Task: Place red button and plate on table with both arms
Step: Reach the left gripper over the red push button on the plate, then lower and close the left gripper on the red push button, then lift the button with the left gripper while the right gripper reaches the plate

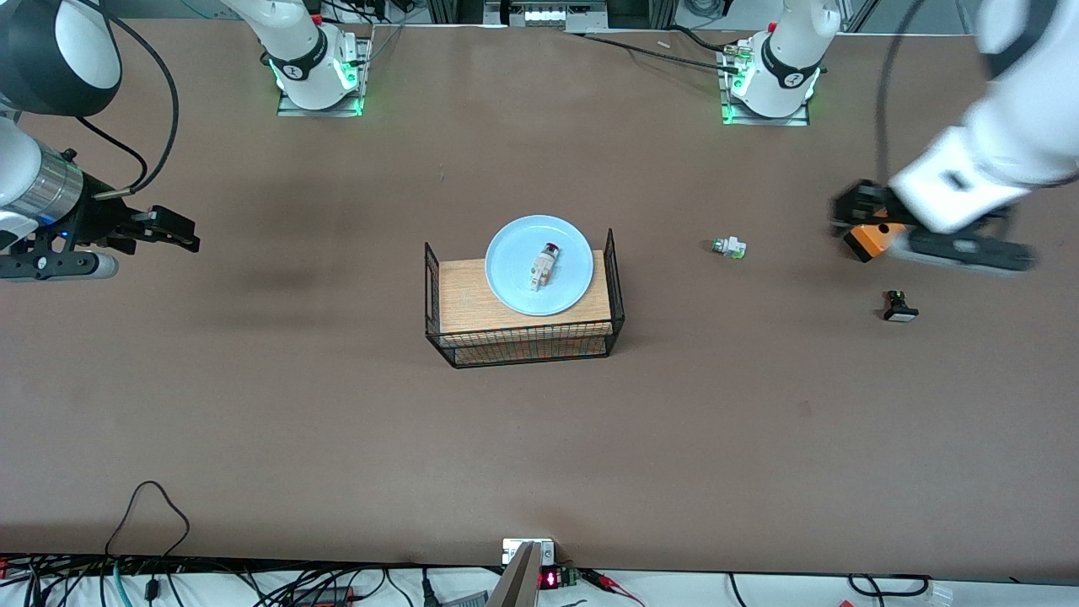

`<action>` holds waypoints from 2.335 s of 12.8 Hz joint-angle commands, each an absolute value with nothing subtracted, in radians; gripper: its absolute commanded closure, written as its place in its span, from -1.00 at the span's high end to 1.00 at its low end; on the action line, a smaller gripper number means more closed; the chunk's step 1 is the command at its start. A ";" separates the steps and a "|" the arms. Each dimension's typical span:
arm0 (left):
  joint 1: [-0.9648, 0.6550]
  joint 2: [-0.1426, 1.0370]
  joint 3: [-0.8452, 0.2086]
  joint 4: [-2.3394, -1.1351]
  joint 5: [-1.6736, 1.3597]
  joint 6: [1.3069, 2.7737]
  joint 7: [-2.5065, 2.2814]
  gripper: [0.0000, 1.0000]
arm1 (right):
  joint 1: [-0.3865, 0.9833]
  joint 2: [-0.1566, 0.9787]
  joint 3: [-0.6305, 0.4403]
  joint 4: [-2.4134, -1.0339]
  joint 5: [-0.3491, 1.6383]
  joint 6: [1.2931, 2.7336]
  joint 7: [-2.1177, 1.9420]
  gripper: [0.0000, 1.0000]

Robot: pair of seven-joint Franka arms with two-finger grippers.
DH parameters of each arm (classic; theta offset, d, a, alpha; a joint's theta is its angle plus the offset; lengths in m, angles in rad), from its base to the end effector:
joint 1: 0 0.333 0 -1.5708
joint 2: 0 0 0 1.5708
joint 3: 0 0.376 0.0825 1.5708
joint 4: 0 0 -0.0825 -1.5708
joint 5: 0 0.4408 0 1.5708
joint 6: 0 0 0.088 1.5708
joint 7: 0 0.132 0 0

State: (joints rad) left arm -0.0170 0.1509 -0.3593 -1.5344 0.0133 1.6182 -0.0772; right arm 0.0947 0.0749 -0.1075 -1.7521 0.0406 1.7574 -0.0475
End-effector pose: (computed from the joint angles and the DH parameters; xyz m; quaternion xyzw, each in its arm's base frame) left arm 0.6221 -0.2266 0.5922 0.9883 -0.1483 -0.0325 0.0129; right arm 0.6363 -0.0017 0.5324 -0.9992 -0.0129 0.0341 0.0168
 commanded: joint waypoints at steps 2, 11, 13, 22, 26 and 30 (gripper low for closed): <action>-0.133 0.328 -0.436 -1.415 0.002 1.614 -0.162 1.00 | 0.087 0.089 -0.104 -1.732 0.038 1.721 -0.060 1.00; -0.353 0.590 -0.425 -1.198 0.012 1.719 -0.322 1.00 | 0.090 0.087 -0.104 -1.730 0.046 1.721 -0.061 1.00; -0.359 0.613 -0.425 -1.200 0.014 1.753 -0.321 1.00 | 0.094 0.086 -0.103 -1.730 0.046 1.720 -0.063 1.00; -0.434 0.696 -0.428 -1.206 0.124 1.825 -0.316 1.00 | 0.112 0.106 -0.092 -1.700 0.171 1.655 -0.049 1.00; -0.454 0.726 -0.426 -1.216 0.132 1.900 -0.313 1.00 | 0.120 0.169 -0.092 -1.683 0.357 1.629 -0.003 1.00; -0.465 0.742 -0.426 -1.241 0.216 1.919 -0.313 1.00 | 0.211 0.202 -0.092 -1.681 0.436 1.643 0.015 1.00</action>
